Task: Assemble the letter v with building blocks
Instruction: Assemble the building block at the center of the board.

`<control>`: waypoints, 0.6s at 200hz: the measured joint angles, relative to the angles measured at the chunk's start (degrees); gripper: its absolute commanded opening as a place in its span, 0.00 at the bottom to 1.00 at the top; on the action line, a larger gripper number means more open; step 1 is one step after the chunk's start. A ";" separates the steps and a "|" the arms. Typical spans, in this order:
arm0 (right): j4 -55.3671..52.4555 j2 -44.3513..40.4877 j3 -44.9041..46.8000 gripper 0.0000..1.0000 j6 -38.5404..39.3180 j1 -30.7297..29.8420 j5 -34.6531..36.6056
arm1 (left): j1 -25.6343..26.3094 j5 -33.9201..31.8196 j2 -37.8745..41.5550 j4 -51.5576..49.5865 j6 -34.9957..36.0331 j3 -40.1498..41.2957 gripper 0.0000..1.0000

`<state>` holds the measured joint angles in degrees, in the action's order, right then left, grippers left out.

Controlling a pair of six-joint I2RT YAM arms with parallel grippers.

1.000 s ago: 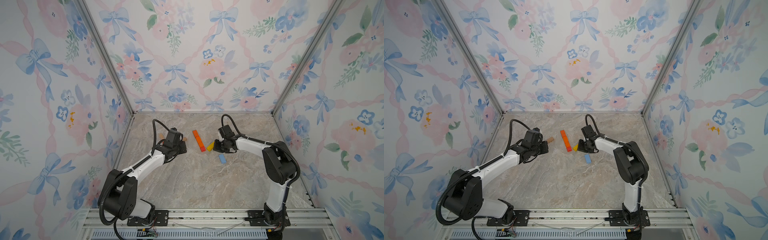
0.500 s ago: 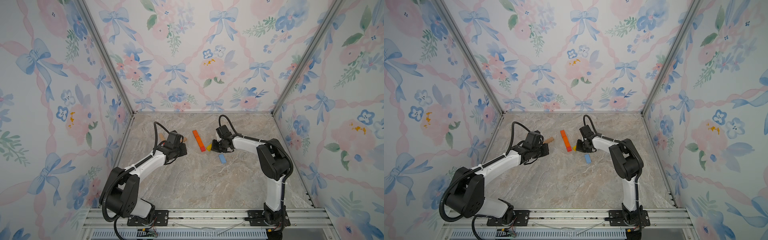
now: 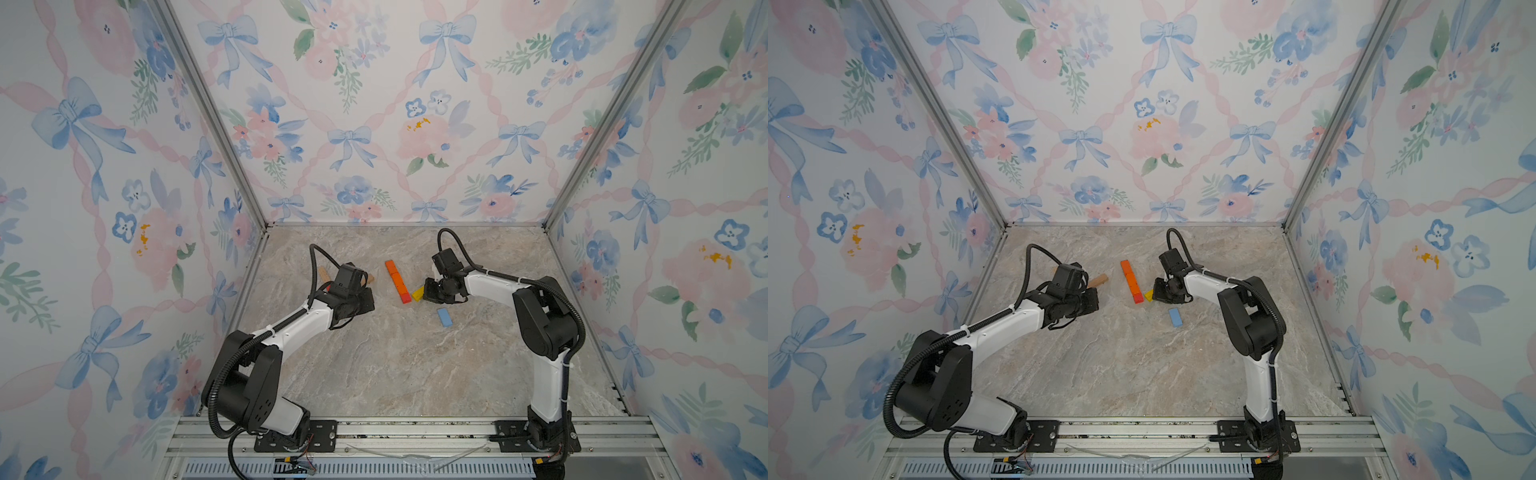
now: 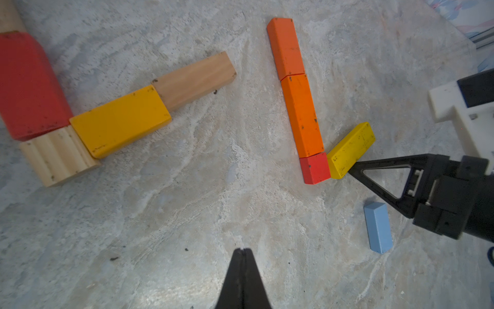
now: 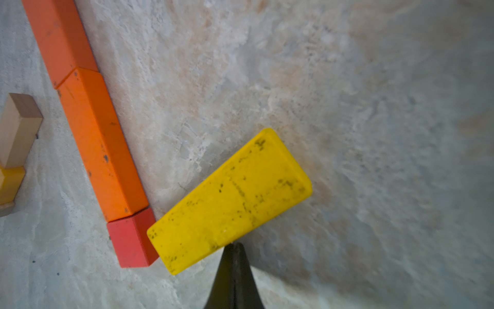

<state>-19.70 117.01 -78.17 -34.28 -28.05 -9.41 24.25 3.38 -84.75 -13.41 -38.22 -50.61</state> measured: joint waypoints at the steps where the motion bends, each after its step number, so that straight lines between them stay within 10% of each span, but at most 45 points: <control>1: 0.00 0.00 0.00 0.00 0.00 0.04 0.00 | 0.00 0.00 -0.02 0.00 0.00 0.00 0.05; 120: -0.87 0.52 -1.11 0.00 -0.04 0.09 0.17 | 0.90 0.63 -2.10 0.00 -0.17 -0.61 0.04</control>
<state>-20.58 117.54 -79.29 -34.33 -27.97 -9.23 25.15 4.01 -86.85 -13.41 -38.39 -51.22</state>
